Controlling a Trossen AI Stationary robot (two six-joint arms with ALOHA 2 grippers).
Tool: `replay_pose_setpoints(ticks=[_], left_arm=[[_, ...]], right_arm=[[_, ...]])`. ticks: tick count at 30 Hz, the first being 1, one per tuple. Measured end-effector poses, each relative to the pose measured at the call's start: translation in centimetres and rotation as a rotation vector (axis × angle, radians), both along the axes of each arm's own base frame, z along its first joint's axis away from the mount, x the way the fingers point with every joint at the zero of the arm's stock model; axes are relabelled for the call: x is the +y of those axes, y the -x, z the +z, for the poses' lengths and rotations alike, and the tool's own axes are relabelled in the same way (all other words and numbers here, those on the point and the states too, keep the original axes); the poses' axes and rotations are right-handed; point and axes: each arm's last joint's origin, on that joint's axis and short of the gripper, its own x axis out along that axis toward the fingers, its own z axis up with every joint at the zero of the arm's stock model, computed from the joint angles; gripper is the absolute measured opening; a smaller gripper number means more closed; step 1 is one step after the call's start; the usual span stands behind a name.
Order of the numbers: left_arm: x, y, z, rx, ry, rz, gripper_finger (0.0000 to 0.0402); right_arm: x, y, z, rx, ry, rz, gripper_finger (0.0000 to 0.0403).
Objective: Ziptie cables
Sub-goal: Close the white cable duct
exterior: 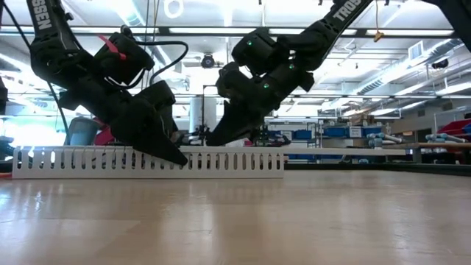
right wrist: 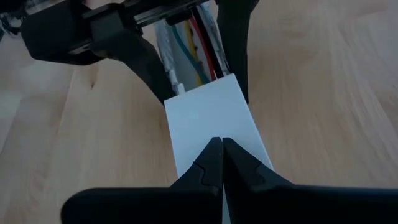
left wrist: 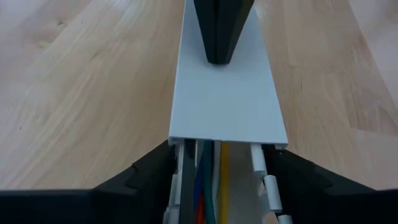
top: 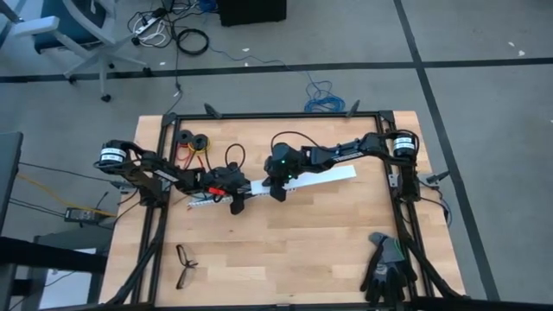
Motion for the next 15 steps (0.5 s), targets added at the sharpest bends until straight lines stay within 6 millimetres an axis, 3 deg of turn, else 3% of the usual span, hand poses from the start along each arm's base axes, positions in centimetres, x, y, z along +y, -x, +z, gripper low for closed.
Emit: replay_pose_setpoints(ticks=[6,15], left_arm=[[-0.01,-0.03,0.01,-0.001,0.002,0.000,0.0231],[-0.03,-0.16,0.22,-0.016,0.031,0.000,0.0301]], right_arm=[[0.03,-0.04,0.35,-0.022,0.002,0.003,0.0000],[0.03,-0.04,0.30,-0.020,0.000,0.004,0.0000]])
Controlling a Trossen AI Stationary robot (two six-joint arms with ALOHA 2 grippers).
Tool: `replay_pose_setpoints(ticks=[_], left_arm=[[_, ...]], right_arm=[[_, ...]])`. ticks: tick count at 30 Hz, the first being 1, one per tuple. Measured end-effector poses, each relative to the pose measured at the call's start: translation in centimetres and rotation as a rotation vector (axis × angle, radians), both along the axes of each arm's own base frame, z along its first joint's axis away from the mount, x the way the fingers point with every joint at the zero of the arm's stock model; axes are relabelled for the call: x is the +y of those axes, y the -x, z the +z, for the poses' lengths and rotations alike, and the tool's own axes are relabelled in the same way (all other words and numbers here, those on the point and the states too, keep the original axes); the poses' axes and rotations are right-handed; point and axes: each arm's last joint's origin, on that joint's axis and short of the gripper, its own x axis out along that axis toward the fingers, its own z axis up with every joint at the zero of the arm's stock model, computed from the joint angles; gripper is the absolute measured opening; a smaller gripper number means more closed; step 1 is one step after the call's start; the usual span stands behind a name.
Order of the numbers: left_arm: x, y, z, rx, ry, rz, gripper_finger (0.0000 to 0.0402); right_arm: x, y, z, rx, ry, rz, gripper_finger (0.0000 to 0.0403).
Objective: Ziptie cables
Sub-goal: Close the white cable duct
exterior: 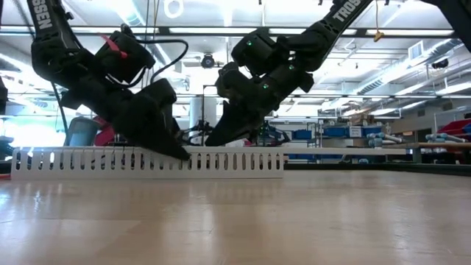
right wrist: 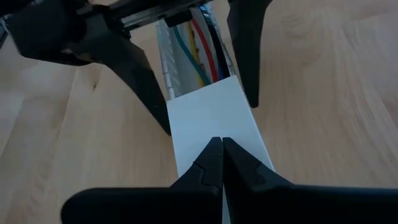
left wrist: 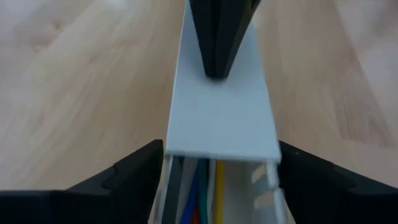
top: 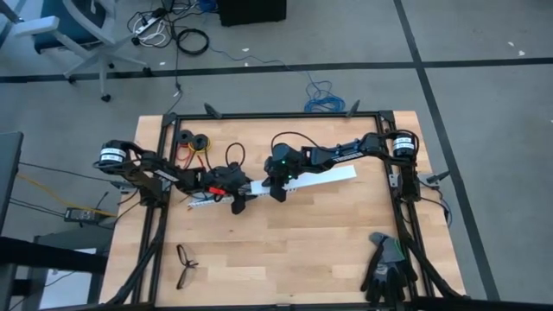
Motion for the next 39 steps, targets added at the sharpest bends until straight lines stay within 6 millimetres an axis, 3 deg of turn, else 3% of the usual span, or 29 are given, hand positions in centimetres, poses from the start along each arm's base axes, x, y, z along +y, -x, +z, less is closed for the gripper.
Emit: replay_pose_setpoints(ticks=[6,19,32,39], left_arm=[[0.0,0.2,0.3,0.013,0.001,0.000,0.0313],[-0.2,2.6,2.0,0.143,0.004,0.014,0.0314],[-1.1,4.6,0.4,0.015,0.014,0.072,0.0314],[-1.0,4.8,0.2,0.021,0.000,0.094,0.0313]], right_arm=[[-0.2,0.0,0.0,0.000,-0.009,0.002,0.0000],[-0.7,0.1,0.0,0.001,-0.019,-0.007,0.0000],[-0.7,0.1,0.0,0.001,-0.022,-0.004,0.0000],[-0.7,0.1,0.0,0.000,-0.025,-0.001,0.0000]])
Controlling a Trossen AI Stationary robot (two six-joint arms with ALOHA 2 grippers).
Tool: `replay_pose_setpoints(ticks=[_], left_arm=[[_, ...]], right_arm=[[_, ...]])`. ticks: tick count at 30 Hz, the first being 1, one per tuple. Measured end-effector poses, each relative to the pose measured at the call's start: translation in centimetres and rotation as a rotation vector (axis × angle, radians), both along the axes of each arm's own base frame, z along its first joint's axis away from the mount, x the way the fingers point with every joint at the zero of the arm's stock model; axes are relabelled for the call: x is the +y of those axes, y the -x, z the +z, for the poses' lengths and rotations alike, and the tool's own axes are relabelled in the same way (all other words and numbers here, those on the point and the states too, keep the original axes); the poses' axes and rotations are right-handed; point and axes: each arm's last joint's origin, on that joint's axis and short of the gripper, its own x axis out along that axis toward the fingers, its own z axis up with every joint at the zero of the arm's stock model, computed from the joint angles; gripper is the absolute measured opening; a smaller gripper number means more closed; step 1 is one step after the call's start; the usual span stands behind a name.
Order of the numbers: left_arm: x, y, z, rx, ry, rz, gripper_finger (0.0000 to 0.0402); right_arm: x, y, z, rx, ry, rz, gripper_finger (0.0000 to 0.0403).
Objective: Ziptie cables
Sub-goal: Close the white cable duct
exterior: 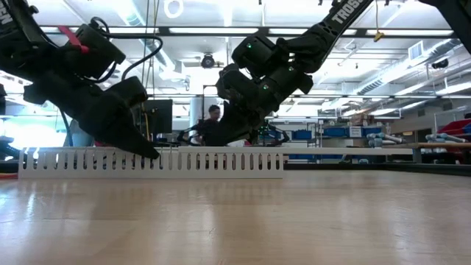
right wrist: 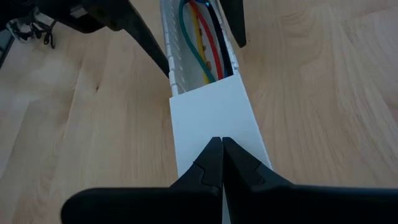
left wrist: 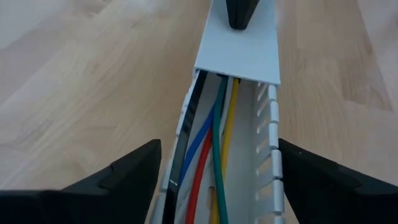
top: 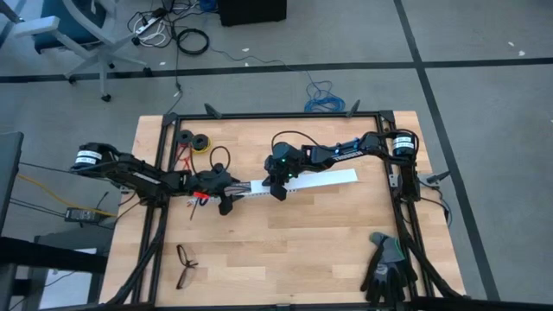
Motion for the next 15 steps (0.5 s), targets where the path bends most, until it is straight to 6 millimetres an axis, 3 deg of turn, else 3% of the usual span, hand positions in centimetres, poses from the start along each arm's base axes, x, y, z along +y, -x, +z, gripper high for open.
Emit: replay_pose_setpoints(ticks=[10,15], left_arm=[[0.03,-0.44,-0.51,-0.004,-0.008,0.003,0.0253],[0.06,-0.81,-0.55,-0.039,-0.044,-0.010,0.0244]], right_arm=[[-0.07,-0.09,0.11,-0.019,0.000,-0.005,0.0000],[-0.12,-0.50,0.06,-0.063,0.004,-0.007,0.0000]])
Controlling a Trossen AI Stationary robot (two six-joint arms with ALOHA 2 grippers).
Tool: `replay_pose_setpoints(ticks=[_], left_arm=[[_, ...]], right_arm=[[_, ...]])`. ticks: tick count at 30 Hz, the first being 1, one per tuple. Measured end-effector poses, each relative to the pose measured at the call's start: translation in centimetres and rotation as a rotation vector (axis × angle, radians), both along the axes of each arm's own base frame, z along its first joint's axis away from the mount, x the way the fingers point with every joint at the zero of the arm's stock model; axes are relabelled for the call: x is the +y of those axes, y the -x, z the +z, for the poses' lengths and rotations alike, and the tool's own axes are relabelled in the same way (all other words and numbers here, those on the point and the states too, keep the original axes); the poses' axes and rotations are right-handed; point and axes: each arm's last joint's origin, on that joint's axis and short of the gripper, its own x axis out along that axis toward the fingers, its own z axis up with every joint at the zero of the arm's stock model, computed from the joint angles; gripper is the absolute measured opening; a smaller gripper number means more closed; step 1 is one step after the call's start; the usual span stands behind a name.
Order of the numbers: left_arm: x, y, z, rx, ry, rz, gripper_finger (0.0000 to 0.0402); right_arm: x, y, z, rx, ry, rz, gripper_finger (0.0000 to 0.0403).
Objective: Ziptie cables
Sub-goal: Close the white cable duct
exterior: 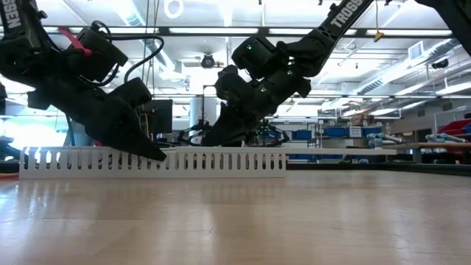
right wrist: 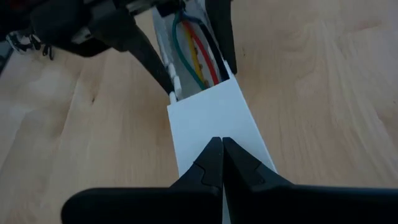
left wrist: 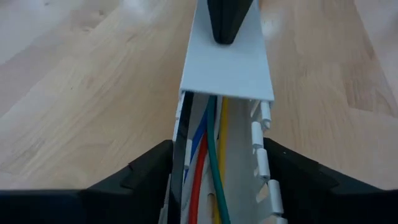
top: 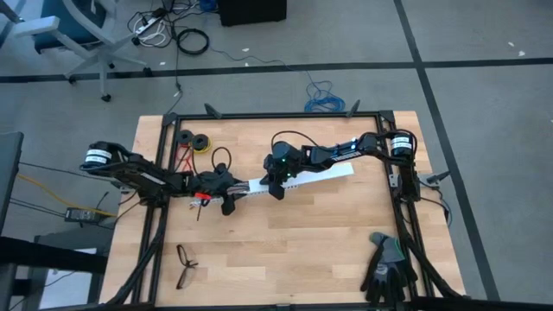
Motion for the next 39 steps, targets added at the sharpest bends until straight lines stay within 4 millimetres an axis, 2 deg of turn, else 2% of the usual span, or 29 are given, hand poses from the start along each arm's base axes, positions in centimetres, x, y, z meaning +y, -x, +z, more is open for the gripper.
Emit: replay_pose_setpoints(ticks=[9,13,16,21,23,25,29,39], left_arm=[[0.1,-0.2,0.1,-0.024,0.006,0.020,0.0243],[0.1,-0.2,0.1,-0.033,0.009,0.023,0.0243],[0.1,-0.2,0.2,-0.034,0.010,0.022,0.0243],[0.1,-0.2,0.2,-0.034,0.011,0.020,0.0243],[0.1,-0.2,0.1,-0.029,0.009,0.017,0.0243],[0.0,-0.1,0.0,-0.019,0.009,0.014,0.0242],[0.0,-0.1,0.0,-0.020,0.008,0.011,0.0242],[0.0,-0.4,0.4,-0.058,0.015,0.012,0.0242]], right_arm=[[-0.1,-1.2,1.2,-0.124,0.037,0.014,0.0000],[0.3,-1.1,3.5,-0.216,0.111,0.038,0.0000],[0.3,-0.2,5.0,-0.147,0.141,-0.014,0.0000],[-0.3,2.6,4.2,0.181,0.159,-0.139,0.0000],[-0.5,2.8,3.3,0.236,0.128,-0.147,0.0000],[-0.4,2.1,2.1,0.211,0.075,-0.110,0.0000],[-0.1,-0.3,0.5,0.039,0.040,-0.045,0.0000],[0.7,-0.4,2.2,-0.037,0.111,-0.020,0.0000]])
